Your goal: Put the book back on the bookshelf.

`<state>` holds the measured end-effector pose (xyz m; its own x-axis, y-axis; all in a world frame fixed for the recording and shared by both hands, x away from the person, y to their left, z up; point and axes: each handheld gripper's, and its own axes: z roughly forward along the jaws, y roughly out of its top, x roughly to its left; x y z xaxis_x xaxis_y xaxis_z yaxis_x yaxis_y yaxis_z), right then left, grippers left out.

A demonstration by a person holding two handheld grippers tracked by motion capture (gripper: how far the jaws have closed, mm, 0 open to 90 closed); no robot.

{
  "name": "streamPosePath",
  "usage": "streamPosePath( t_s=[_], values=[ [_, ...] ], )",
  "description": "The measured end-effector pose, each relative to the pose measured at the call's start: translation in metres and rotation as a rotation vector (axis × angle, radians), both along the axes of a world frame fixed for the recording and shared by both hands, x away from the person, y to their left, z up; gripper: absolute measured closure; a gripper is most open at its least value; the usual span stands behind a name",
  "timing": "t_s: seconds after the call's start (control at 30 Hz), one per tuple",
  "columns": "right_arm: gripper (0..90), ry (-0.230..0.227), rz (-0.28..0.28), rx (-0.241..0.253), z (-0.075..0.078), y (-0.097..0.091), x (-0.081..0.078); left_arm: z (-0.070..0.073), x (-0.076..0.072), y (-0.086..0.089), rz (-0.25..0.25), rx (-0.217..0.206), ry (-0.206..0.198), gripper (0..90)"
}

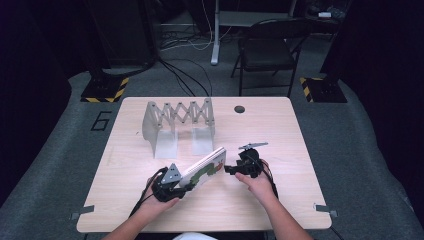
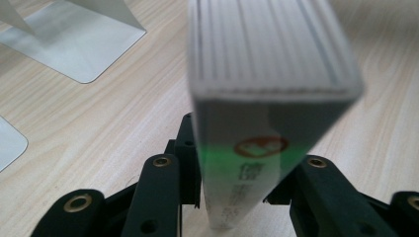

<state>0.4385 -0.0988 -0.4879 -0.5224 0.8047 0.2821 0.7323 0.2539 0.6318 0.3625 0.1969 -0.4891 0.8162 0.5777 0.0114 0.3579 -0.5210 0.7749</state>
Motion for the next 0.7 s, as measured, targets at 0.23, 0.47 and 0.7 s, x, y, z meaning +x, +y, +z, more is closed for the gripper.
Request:
streamPosePath(
  t_s=[0.23, 0.47, 0.7],
  values=[
    [35.7, -0.003, 0.026, -0.017, -0.001, 0.005, 0.000, -0.003, 0.002, -0.008, 0.024, -0.010, -0.013, 59.3],
    [35.7, -0.013, 0.030, -0.017, 0.001, 0.005, -0.006, -0.001, 0.006, -0.007, 0.050, -0.051, -0.007, 59.3],
    [35.6, -0.024, 0.029, -0.024, 0.002, 0.004, -0.010, -0.002, 0.008, -0.008, 0.071, -0.074, -0.018, 57.3]
  ],
)
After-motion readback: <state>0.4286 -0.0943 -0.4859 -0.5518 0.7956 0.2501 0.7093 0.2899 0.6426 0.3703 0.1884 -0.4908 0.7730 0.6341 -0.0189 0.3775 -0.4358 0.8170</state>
